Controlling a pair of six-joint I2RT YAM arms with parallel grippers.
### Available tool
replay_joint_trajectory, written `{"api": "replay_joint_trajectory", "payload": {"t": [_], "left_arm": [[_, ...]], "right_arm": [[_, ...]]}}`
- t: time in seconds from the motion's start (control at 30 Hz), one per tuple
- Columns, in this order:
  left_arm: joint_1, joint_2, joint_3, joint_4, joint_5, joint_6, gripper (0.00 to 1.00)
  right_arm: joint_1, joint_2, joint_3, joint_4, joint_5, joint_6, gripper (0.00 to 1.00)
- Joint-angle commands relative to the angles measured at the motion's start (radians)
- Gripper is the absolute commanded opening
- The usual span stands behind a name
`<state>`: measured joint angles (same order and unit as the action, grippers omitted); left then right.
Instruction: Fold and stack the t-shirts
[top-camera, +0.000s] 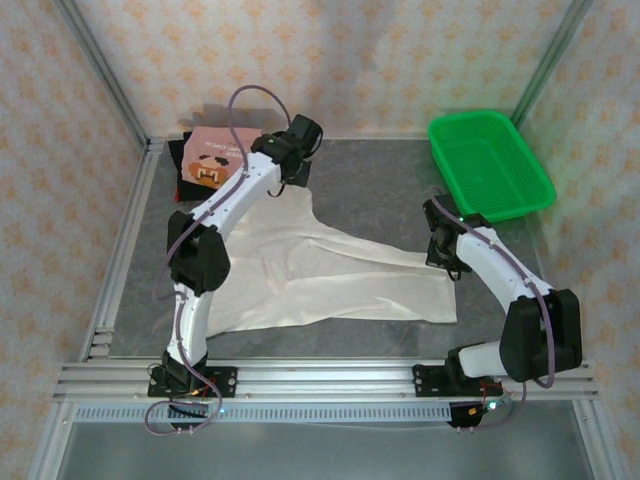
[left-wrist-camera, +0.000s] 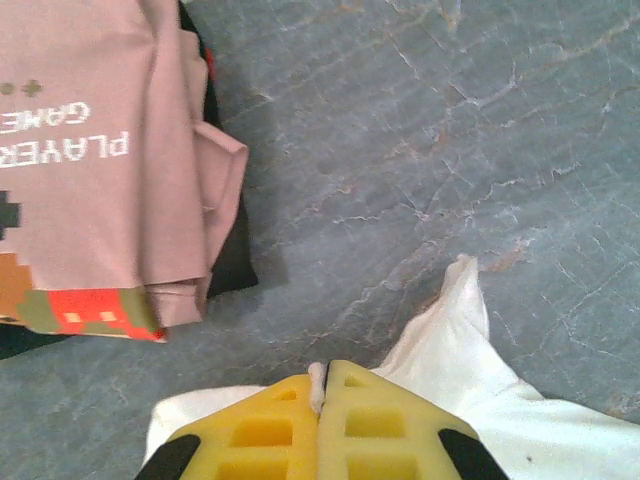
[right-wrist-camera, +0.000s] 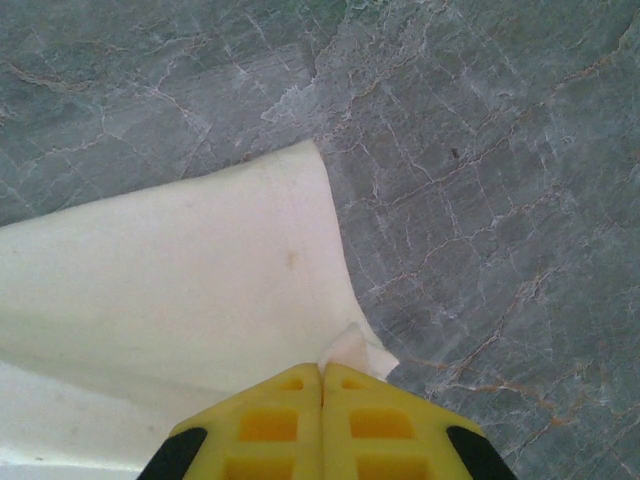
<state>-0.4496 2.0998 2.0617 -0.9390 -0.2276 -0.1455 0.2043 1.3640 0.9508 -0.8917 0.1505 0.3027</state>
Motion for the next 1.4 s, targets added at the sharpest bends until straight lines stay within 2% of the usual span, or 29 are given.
{"api": "replay_joint_trajectory", "payload": {"t": [0.0, 0.2, 0.33, 0.87, 1.37], "left_arm": [[0.005, -0.036, -0.067, 0.008, -0.051, -0.038, 0.01], [0.005, -0.148, -0.262, 0.068, -0.023, -0.095, 0.01], [0.005, -0.184, -0.317, 0.074, -0.035, -0.112, 0.01], [0.116, -0.250, -0.211, 0.057, -0.085, -0.051, 0.00], [0.166, -0.292, -0.231, 0.080, -0.072, -0.017, 0.00]], "right_arm": [[0.006, 0.006, 0.008, -0.030, 0.031, 0.015, 0.00], [0.006, 0.010, 0.014, -0.026, 0.028, 0.025, 0.00], [0.006, 0.026, 0.034, -0.005, 0.026, 0.026, 0.00], [-0.100, 0.322, 0.435, 0.045, 0.048, -0.152, 0.00], [-0.137, 0.507, 0.603, 0.070, 0.106, -0.261, 0.00]]}}
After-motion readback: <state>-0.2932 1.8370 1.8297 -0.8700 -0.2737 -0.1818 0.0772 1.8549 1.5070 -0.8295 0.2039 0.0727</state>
